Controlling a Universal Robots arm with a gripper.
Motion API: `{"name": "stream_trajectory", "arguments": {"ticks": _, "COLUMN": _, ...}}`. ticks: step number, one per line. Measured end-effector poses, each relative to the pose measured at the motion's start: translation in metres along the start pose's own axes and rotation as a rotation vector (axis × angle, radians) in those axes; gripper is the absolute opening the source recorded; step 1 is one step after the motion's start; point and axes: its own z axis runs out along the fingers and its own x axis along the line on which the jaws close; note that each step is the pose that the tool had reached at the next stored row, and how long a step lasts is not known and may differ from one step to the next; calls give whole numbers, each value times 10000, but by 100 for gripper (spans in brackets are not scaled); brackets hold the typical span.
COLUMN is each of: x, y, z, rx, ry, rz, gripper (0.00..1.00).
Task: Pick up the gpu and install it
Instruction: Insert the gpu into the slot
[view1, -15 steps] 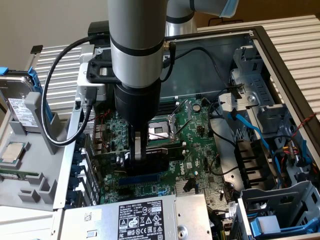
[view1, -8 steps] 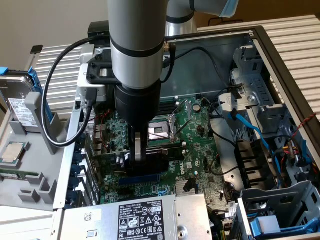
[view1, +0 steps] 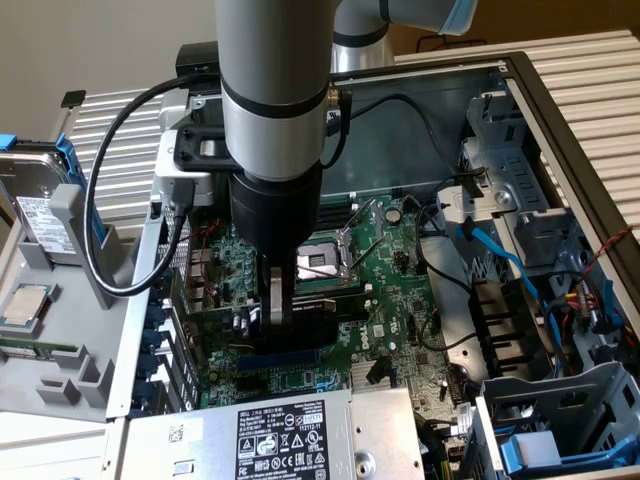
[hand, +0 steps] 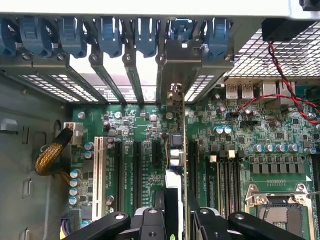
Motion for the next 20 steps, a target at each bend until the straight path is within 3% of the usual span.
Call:
{"name": "stream_trajectory", "arguments": {"ticks": 4, "x": 1, "y": 0, "z": 0, "rx": 0, "ry": 1, "rz": 0, "gripper": 27}}
{"name": "stream_trajectory", "arguments": {"ticks": 9, "x": 1, "y": 0, "z": 0, "rx": 1, "ry": 72, "rz": 8, "gripper": 27}}
{"name": "stream_trajectory", "arguments": {"ticks": 20, "x": -7, "y": 0, "z": 28, "rx": 4, "ry": 75, "rz": 17, "gripper": 27}}
